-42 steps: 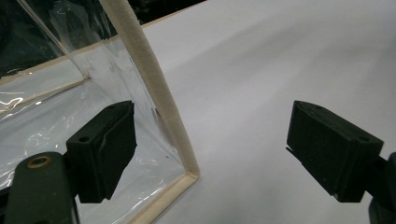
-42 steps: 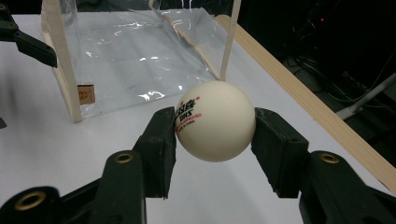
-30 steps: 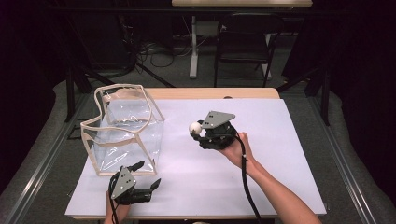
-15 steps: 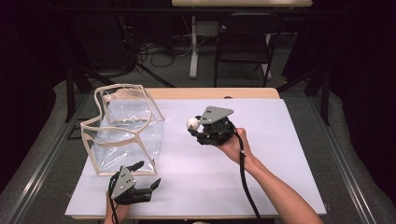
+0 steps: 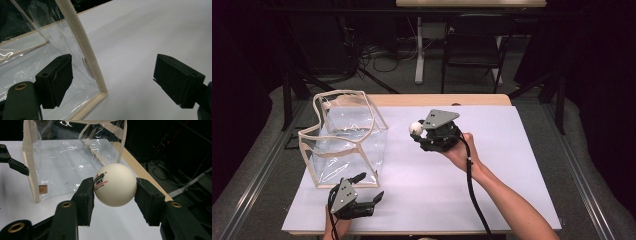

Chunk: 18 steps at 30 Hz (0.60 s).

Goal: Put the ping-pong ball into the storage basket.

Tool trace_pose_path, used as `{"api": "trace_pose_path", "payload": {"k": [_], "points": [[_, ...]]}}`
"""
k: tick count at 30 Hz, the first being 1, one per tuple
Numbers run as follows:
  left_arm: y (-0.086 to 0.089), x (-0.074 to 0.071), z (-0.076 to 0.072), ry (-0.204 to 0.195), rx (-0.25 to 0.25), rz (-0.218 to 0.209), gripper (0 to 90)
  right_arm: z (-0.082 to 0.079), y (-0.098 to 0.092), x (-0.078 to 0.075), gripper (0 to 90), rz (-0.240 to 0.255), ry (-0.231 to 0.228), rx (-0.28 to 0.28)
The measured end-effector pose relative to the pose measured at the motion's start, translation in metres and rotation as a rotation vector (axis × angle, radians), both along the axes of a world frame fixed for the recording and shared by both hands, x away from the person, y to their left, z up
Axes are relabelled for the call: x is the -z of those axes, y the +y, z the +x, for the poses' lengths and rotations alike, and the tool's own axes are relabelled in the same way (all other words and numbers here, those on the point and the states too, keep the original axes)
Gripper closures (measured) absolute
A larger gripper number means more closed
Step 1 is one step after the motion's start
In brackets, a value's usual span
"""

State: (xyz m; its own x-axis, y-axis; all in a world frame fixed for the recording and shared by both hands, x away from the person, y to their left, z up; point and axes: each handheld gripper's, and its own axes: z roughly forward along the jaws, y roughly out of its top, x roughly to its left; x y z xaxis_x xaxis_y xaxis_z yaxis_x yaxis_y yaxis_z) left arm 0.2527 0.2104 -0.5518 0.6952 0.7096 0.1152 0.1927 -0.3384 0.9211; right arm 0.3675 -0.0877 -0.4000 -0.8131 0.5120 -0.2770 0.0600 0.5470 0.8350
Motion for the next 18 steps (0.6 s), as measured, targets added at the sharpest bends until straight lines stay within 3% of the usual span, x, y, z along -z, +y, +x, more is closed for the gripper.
{"api": "trace_pose_path", "payload": {"k": [18], "points": [[0.000,0.000,0.000,0.000,-0.002,-0.001,16.1,0.003,0.012,-0.014,50.6,0.013,-0.017,-0.017]]}}
